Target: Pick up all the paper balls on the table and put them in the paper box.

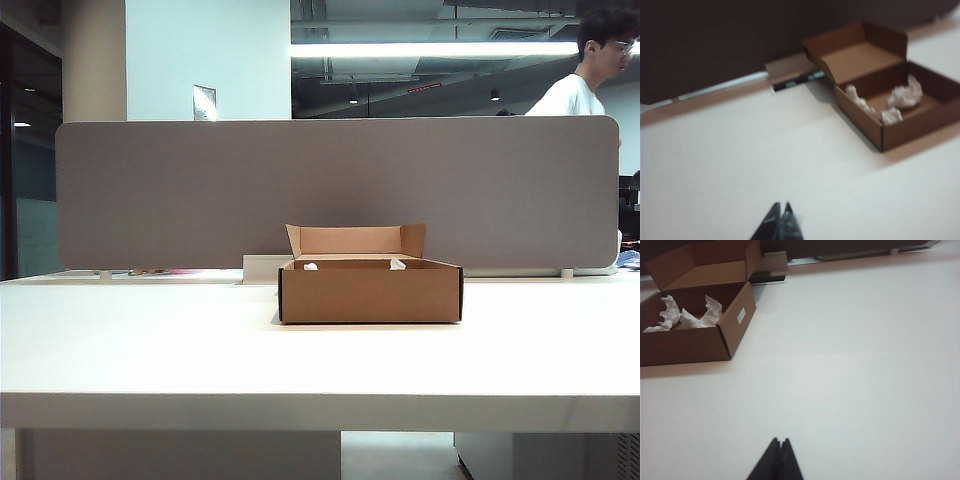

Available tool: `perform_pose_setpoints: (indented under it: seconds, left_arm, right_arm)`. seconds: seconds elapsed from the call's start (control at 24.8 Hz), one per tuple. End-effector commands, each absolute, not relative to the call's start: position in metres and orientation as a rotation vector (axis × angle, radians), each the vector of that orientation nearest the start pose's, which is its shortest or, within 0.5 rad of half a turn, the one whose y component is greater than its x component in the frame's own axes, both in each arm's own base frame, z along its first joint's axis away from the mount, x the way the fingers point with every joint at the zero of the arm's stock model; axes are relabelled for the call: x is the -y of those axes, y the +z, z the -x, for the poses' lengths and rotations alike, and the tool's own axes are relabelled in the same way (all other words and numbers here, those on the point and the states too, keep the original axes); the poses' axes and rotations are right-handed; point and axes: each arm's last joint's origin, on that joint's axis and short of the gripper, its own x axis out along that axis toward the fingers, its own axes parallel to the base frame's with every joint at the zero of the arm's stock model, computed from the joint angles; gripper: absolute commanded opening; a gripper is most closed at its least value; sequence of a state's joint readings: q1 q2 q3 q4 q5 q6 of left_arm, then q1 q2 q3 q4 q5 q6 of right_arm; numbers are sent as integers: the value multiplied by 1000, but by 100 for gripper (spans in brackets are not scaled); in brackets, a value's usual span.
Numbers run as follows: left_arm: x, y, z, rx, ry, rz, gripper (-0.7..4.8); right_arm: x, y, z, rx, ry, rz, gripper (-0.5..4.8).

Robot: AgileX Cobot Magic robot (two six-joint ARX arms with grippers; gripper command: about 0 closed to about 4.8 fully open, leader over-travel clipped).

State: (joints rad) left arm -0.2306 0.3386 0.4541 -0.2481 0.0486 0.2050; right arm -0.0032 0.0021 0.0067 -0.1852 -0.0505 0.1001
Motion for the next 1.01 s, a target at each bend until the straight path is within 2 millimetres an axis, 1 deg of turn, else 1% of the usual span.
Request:
perform_pose_setpoints:
  seconds: [0.04, 0.16, 0.2, 0.28, 0.4, 0.44, 0.57, 0.69, 0.85, 1.01]
  left_arm:
    - [19, 250, -93, -41, -232, -93, -6]
    - [14, 235, -89, 28, -186, 6, -6]
    - [11, 226, -86, 65, -163, 31, -6]
    - [9, 213, -87, 88, -141, 34, -6]
    - [9, 200, -88, 84, -141, 62, -6]
    - [10, 193, -91, 73, -143, 62, -6]
    - [10, 182, -95, 104, -135, 55, -6]
    - [10, 176, -96, 111, -134, 54, -6]
    - [10, 176, -96, 111, -127, -7, -6]
    - [9, 175, -97, 97, -104, -24, -6]
  right_arm:
    - [-1, 147, -96, -179, 34, -106, -1]
    - [-1, 147, -96, -178, 34, -106, -1]
    - [-1, 147, -96, -178, 34, -106, -1]
    - [-1, 147, -96, -178, 34, -106, -1]
    - [-1, 147, -96, -178, 34, -106, -1]
    - [-1, 147, -96, -178, 35, -106, -1]
    - [-1, 147, -96, -178, 34, -106, -1]
    - [-1, 147, -96, -178, 34, -106, -1]
    - [-1, 147, -96, -178, 34, -106, -1]
    - [-1, 147, -96, -178, 34, -106, -1]
